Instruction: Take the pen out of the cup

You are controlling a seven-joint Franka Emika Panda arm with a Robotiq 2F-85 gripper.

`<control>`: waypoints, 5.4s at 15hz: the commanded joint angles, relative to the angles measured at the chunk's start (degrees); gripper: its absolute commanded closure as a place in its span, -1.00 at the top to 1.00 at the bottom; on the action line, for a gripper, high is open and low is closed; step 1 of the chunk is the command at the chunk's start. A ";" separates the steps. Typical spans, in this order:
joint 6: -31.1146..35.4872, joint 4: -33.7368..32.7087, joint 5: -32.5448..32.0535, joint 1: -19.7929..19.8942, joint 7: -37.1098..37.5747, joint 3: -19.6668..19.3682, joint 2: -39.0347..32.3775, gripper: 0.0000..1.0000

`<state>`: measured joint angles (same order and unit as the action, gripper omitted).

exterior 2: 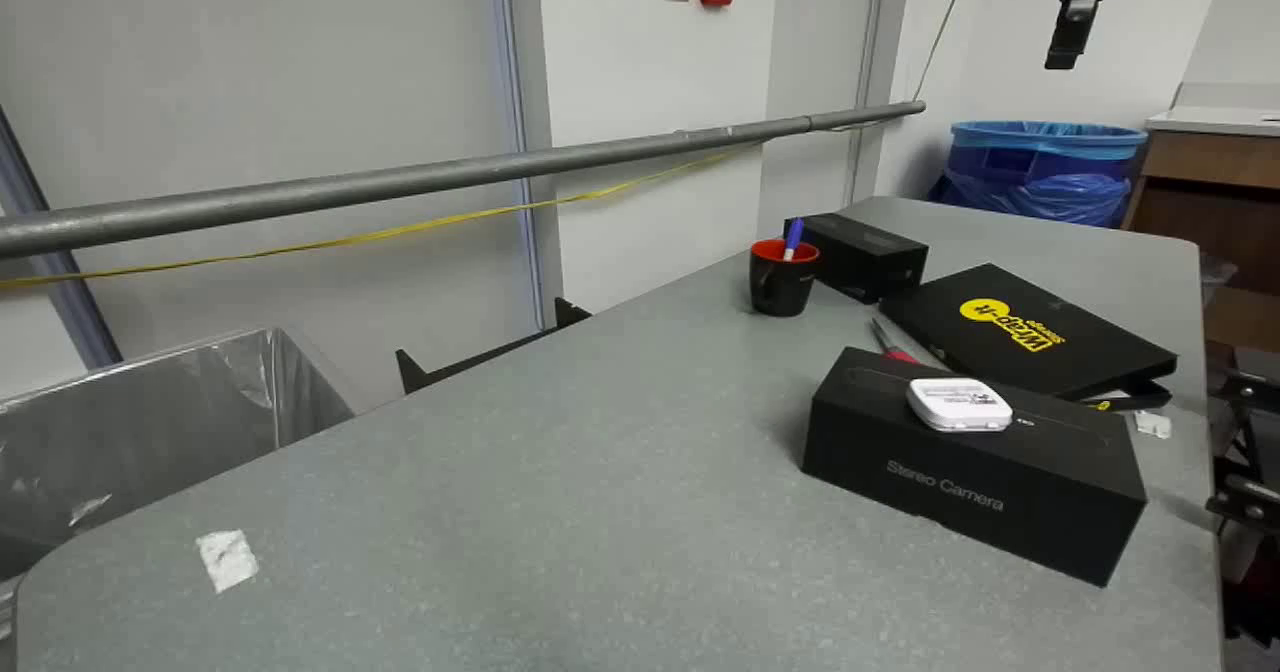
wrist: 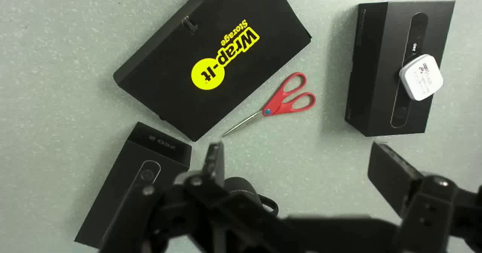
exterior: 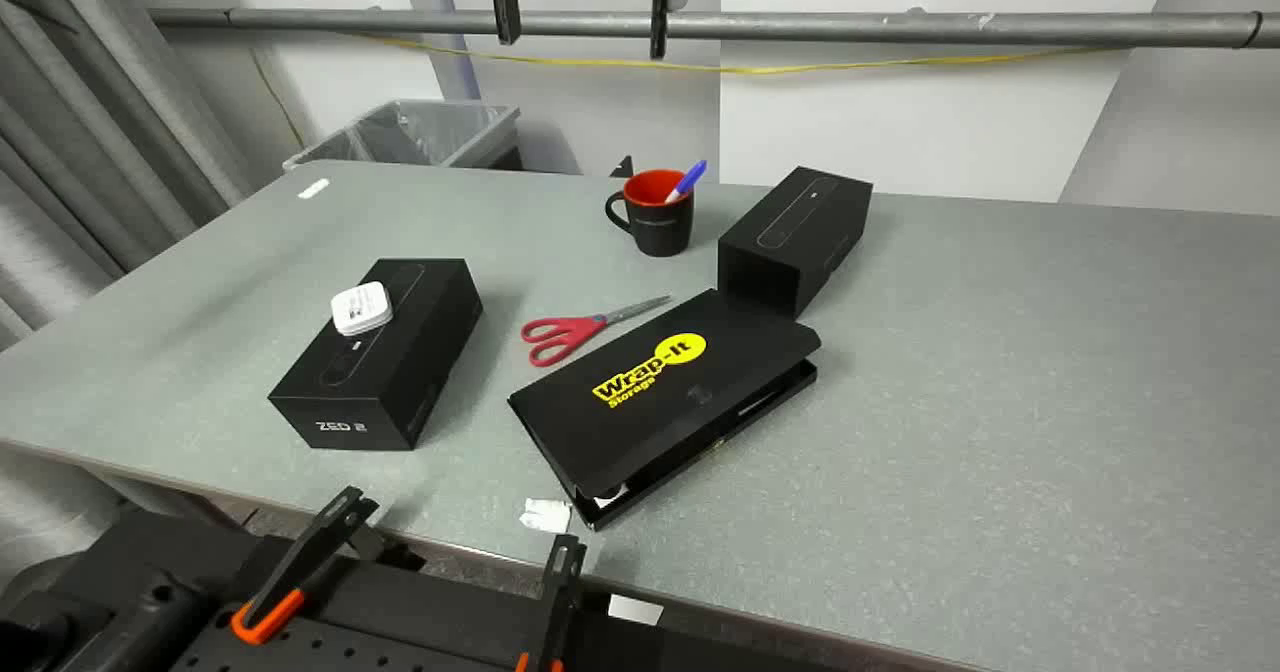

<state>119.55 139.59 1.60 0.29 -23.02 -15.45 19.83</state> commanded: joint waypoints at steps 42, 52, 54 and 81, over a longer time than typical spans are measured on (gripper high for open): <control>38.67 -16.14 -7.76 -1.69 44.96 5.36 -37.99 1.00; 40.90 -20.82 -7.95 -3.76 50.62 3.42 -44.99 1.00; 42.60 -21.53 -7.82 -4.54 52.43 2.50 -46.61 1.00; 46.10 -24.26 -2.63 -7.62 59.44 -2.09 -48.47 -0.93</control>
<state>163.54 113.08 -2.45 -7.83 37.62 -17.73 -32.52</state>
